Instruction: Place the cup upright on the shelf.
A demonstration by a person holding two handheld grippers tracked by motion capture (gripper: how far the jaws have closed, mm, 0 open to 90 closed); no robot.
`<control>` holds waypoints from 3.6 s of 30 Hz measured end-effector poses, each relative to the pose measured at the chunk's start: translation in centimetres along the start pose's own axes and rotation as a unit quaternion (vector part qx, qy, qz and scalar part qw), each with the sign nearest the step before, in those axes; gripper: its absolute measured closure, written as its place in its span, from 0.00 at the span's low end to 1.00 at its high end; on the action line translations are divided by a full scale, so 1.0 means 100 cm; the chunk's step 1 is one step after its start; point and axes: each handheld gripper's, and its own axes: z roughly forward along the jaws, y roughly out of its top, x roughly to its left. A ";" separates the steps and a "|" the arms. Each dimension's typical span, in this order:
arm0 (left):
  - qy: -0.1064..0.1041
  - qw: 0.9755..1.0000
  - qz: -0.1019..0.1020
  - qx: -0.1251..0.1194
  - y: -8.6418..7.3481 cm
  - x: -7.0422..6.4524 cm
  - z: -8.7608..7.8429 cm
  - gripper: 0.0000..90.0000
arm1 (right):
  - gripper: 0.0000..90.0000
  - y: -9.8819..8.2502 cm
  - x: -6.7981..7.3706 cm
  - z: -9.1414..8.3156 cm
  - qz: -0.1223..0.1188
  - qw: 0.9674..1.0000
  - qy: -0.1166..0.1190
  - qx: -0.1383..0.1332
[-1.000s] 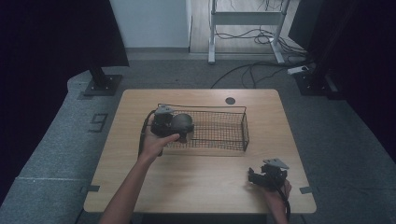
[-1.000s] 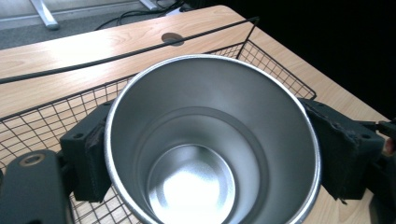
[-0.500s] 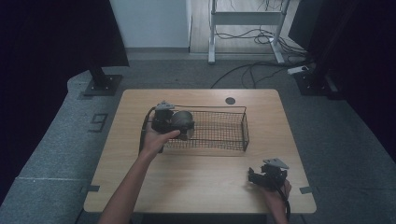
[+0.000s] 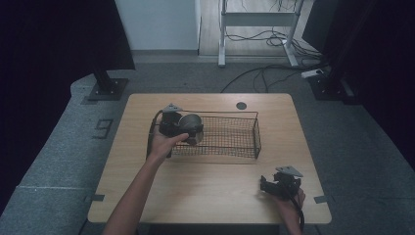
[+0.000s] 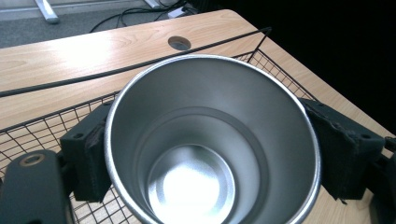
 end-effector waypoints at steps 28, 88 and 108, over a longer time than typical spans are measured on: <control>0.016 1.000 -0.011 0.024 0.009 0.010 0.041 0.16 | 0.10 0.000 -0.001 0.000 -0.001 1.000 0.001 0.001; 0.051 0.992 -0.032 0.112 -0.014 0.020 0.101 0.15 | 0.11 -0.001 0.000 -0.001 0.000 1.000 0.002 0.000; 0.061 0.988 -0.033 0.135 -0.016 0.020 0.104 0.14 | 0.11 -0.001 0.000 -0.001 -0.001 1.000 0.002 -0.002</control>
